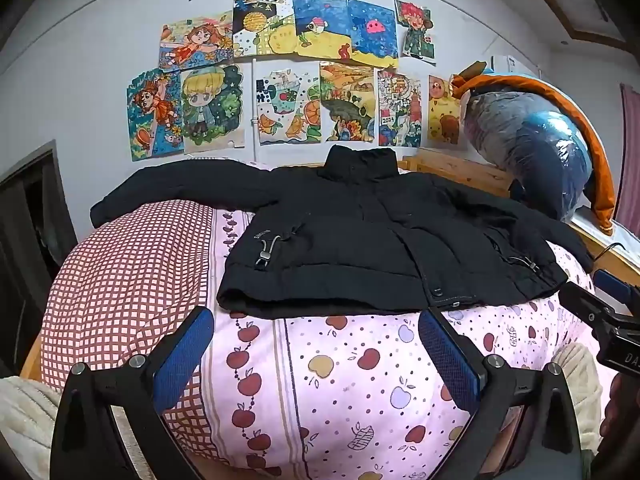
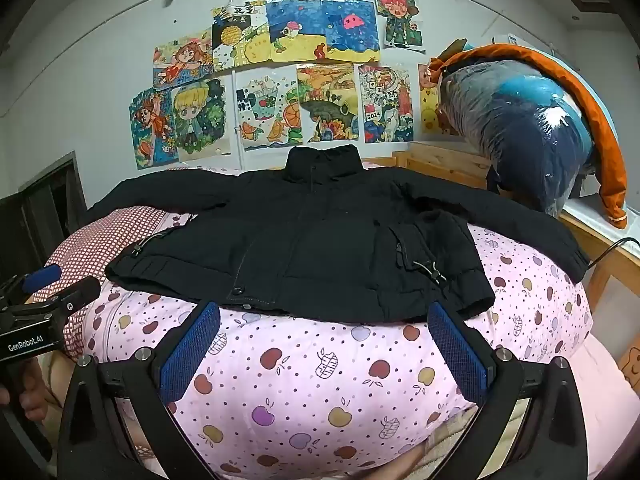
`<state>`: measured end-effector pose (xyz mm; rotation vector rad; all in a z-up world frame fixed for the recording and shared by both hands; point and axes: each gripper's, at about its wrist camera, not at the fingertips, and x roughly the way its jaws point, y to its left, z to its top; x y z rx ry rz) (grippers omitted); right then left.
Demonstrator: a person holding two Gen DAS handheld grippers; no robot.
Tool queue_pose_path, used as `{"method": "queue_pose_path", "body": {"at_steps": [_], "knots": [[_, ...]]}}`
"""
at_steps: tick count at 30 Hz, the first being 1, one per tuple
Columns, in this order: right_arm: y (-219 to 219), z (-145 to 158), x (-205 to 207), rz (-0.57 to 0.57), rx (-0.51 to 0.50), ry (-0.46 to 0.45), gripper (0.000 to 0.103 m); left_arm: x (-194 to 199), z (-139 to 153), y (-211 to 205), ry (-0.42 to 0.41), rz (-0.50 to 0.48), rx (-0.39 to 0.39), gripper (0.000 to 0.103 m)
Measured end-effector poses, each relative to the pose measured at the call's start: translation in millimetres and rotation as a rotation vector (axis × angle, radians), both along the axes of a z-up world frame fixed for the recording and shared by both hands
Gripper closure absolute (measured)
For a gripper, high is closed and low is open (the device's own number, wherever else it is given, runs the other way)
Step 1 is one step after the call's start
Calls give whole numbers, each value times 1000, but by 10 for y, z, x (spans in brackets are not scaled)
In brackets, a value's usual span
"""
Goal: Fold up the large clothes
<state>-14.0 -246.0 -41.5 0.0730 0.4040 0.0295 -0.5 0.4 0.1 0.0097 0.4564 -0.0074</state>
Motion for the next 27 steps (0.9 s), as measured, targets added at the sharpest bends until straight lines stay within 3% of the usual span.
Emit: {"method": "queue_pose_path", "body": {"at_steps": [27], "knots": [[-9, -37, 19, -1, 4, 6, 1, 11, 19, 44, 10, 12, 4, 0]]}}
